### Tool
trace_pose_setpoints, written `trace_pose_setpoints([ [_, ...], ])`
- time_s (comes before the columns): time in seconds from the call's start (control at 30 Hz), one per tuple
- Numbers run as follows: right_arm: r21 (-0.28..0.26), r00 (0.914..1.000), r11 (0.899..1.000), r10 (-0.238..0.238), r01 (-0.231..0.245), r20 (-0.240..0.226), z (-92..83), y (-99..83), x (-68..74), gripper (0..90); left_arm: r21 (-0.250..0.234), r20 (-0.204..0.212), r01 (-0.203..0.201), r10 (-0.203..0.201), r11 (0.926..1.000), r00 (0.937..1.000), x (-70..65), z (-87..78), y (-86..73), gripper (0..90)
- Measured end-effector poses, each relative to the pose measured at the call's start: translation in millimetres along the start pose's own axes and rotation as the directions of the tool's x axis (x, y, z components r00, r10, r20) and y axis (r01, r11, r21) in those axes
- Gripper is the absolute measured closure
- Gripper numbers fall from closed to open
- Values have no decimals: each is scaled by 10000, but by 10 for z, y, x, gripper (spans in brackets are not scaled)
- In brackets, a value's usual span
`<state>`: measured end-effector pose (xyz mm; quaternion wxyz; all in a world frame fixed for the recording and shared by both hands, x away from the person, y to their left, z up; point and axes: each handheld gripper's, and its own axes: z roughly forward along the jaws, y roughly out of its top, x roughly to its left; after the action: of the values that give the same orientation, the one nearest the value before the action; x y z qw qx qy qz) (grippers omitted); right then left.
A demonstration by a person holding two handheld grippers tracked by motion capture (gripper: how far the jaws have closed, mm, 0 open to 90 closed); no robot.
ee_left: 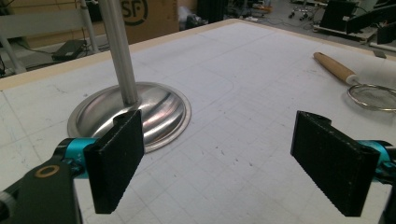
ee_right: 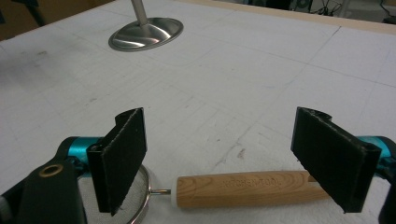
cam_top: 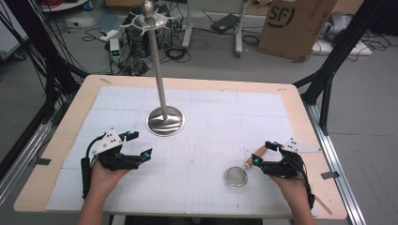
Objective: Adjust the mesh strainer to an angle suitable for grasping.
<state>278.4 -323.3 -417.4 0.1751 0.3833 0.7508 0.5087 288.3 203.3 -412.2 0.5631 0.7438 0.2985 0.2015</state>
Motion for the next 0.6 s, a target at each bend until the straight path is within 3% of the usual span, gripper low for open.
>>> trace_pose_setpoints([
  [0.17, 134, 10000, 9999, 88, -87, -2, 8, -25, -11, 180, 48, -43, 26, -26, 10000, 10000, 6, 4, -9, 181],
  [0.2, 235, 9995, 9993, 287, -284, -129, 14, -30, -20, 214, 90, 8, 0, 0, 10000, 10000, -2, 15, -13, 181],
  [0.33, 164, 9994, 9994, 314, -311, -168, 5, -24, -8, 259, 123, 101, -86, 85, 9999, 9999, -33, 35, -16, 182],
  [0.6, 433, 9996, 9988, 217, -224, 171, -18, -42, -27, 397, 6, -9, -60, 60, 10000, 10000, -17, 12, -10, 182],
])
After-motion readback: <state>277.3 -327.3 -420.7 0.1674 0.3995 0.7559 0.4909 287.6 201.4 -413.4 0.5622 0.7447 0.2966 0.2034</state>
